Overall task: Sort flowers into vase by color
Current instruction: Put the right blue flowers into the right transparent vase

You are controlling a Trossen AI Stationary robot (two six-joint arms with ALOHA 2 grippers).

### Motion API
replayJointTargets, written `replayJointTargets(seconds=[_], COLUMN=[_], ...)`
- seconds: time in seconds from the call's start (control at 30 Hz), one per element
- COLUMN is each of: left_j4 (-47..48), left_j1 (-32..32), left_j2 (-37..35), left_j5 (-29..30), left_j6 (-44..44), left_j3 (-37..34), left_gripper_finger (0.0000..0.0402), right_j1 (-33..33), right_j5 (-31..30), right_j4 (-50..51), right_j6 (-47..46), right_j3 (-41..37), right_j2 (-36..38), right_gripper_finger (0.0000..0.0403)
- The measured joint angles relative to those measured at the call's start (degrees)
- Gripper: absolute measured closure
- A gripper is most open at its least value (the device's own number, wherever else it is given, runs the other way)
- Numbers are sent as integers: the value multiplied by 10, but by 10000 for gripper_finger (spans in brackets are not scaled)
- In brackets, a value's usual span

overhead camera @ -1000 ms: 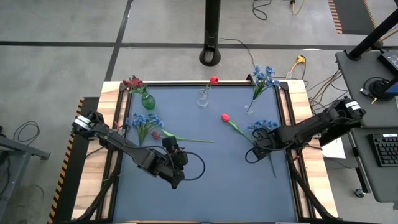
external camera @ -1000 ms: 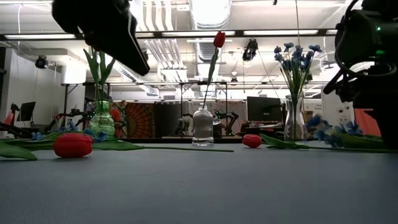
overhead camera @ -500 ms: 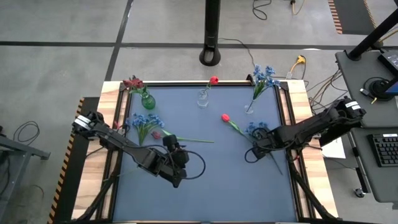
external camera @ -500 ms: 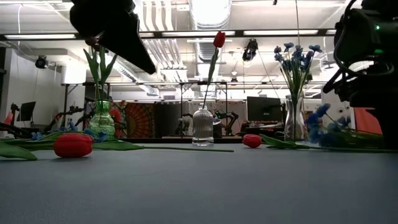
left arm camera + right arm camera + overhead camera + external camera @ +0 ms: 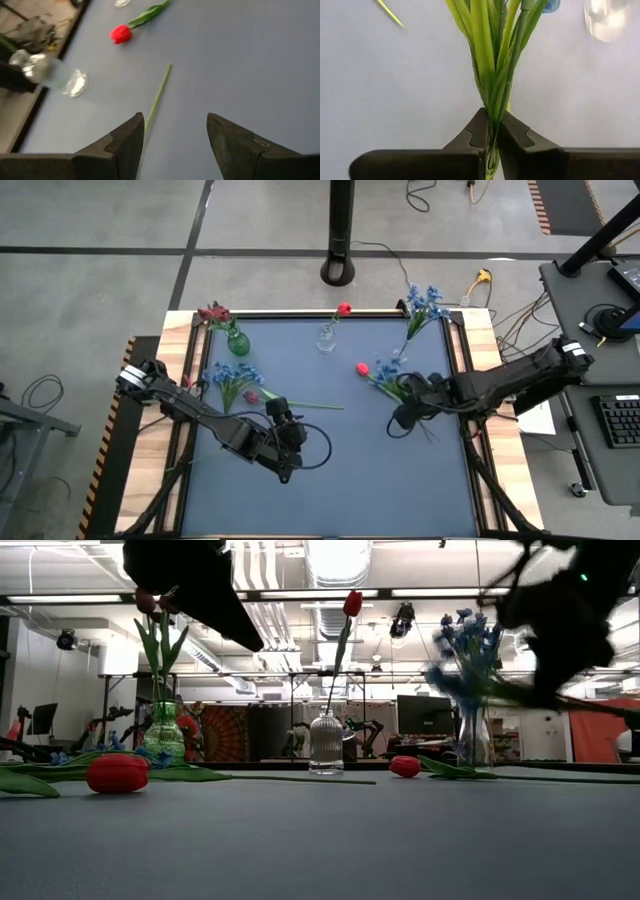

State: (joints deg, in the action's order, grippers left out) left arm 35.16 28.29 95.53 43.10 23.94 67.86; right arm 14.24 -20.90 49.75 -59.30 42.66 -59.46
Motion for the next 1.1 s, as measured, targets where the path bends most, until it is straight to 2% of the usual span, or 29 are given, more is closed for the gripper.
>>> replayJointTargets(seconds=[0.23,0.43,0.73,1.0,1.03,1.1], left_j4=[-157,-269,-308,-545,-582,-645], left_j1=[0,-8,-19,-23,-25,-32], left_j2=[0,-7,-40,-148,-162,-185], left_j5=[-81,-82,-73,-106,-106,-106], left_j6=[-122,-187,-224,-284,-292,-310], left_j3=[-37,-76,-93,-232,-251,-283], left_gripper_finger=[203,203,203,203,203,203], right_j1=[0,0,-20,-97,-106,-123], right_j5=[-105,-156,-173,-176,-188,-256], right_j4=[-191,-387,-667,-800,-814,-825], right_j6=[168,359,610,731,742,757], right_j3=[-16,-45,-105,-173,-175,-180], right_j2=[60,89,129,198,206,216], right_gripper_finger=[385,385,385,385,385,385])
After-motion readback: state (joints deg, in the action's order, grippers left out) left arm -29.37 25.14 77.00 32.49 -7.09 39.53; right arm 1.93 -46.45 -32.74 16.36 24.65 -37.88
